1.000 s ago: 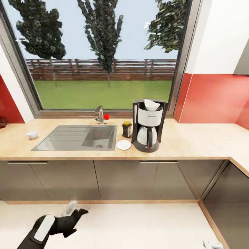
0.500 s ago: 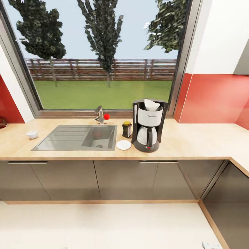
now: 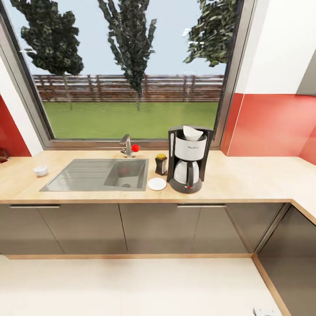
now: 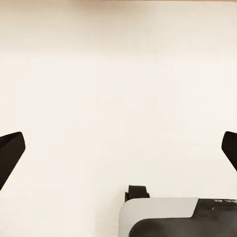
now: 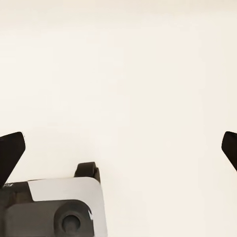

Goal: Set up a coffee station on the kitchen countertop: keep the coffee maker on the countertop, move the bottle of coffee from the kitchen shelf to the counter next to the coffee maker, place a paper coffee filter on top of the coffee maker, put the saucer next to the coffee maker with the coffee cup on the saucer, and place the electric kettle next to the coffee maker.

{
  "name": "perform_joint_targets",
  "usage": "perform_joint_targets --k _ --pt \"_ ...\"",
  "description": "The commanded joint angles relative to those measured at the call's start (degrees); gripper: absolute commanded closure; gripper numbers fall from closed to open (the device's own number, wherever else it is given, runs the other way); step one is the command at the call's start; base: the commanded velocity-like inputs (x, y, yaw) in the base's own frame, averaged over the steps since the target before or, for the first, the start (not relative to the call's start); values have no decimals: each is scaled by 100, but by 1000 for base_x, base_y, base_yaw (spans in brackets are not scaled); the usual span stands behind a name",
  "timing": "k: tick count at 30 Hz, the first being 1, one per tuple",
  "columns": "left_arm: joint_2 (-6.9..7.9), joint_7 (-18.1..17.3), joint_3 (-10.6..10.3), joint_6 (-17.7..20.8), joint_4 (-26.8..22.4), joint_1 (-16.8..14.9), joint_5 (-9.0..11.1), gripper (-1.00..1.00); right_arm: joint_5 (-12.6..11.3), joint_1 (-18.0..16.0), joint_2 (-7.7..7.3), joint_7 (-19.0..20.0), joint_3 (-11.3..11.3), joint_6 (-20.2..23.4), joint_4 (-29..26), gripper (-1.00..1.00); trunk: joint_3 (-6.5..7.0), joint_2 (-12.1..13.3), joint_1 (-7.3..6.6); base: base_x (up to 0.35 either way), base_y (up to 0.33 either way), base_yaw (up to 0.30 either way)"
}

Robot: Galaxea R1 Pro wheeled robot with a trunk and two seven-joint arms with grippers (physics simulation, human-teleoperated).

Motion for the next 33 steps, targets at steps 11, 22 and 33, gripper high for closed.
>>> perform_joint_targets --k 11,22,33 --pt "3 19 110 5 -7 6 -17 -100 -52 -5 153 16 39 4 -8 -100 -12 -12 3 0 0 5" --pt "-13 -2 112 2 -6 6 -2 -100 -52 -5 160 9 42 5 -8 -100 -12 -12 3 0 0 241" --pt "-18 -16 107 1 -8 5 -5 -100 -52 -5 166 9 46 7 -8 -100 16 -12 3 0 0 278"
